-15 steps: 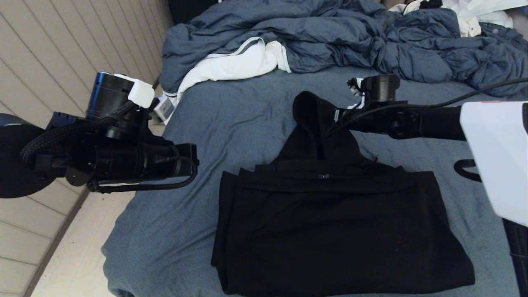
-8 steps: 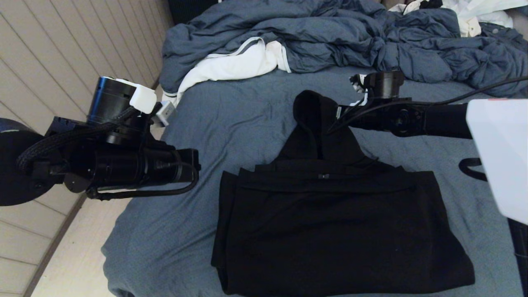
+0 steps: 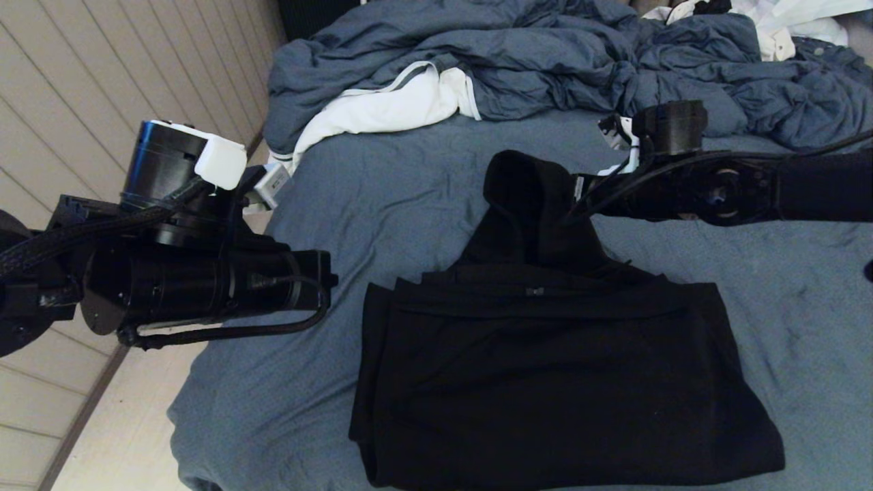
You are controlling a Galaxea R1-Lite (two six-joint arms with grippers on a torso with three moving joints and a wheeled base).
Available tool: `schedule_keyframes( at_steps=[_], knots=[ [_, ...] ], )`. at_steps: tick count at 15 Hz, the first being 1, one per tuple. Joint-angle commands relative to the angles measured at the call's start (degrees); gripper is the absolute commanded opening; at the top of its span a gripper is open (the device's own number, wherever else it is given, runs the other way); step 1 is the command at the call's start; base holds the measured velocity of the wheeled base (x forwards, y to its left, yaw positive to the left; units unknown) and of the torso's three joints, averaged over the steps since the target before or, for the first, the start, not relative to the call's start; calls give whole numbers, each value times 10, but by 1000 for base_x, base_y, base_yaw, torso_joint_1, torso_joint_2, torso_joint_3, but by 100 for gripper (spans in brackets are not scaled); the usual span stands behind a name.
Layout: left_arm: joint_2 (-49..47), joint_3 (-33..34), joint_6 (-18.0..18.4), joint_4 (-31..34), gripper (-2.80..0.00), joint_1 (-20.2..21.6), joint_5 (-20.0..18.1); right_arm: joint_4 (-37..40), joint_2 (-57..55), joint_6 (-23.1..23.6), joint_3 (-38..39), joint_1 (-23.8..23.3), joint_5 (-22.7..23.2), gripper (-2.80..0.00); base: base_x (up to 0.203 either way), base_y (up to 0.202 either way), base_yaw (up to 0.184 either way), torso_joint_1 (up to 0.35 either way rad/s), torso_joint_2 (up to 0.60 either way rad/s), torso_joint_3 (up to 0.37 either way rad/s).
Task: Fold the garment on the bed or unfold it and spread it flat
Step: Fold the black sweatshirt
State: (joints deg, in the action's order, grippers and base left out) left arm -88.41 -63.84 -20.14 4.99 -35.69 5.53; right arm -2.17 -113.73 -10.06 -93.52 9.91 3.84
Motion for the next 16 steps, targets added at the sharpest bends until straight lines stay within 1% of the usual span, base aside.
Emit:
schedule_keyframes(
  at_steps=[1, 2, 5, 6, 8, 10, 12, 14, 16],
  knots=[
    [11, 6, -2, 0, -280, -10, 0, -1, 92, 0, 79, 1, 20, -280, 0, 0, 0, 0, 0, 0],
    [13, 10, -3, 0, -280, -13, 3, -1, 121, 1, 113, 0, 32, -280, 0, 0, 0, 0, 0, 0],
    [17, 16, -6, -2, -280, -36, 35, -2, 219, 4, 226, -9, 73, -280, 0, 0, 0, 0, 0, 0],
    [18, 16, -7, -2, -280, -46, 41, -3, 249, 10, 264, -12, 88, -280, 0, 0, 0, 0, 0, 0],
    [18, 15, -12, -2, -280, -65, 51, -3, 293, 34, 338, -15, 103, -280, 0, 0, 0, 0, 0, 0],
    [15, 15, -18, -2, -280, -79, 55, -4, 314, 56, 395, -15, 107, -280, 0, 0, 0, 0, 0, 0],
    [10, 15, -26, -2, -280, -81, 55, -4, 321, 75, 441, -15, 108, -280, 0, 0, 0, 0, 0, 0],
    [9, 17, -29, -2, -280, -82, 55, -6, 313, 95, 474, -13, 108, -280, 0, 0, 0, 0, 0, 0],
    [9, 19, -34, -2, -280, -82, 55, -23, 297, 99, 496, -9, 108, -280, 0, 0, 0, 0, 0, 0]
  ],
)
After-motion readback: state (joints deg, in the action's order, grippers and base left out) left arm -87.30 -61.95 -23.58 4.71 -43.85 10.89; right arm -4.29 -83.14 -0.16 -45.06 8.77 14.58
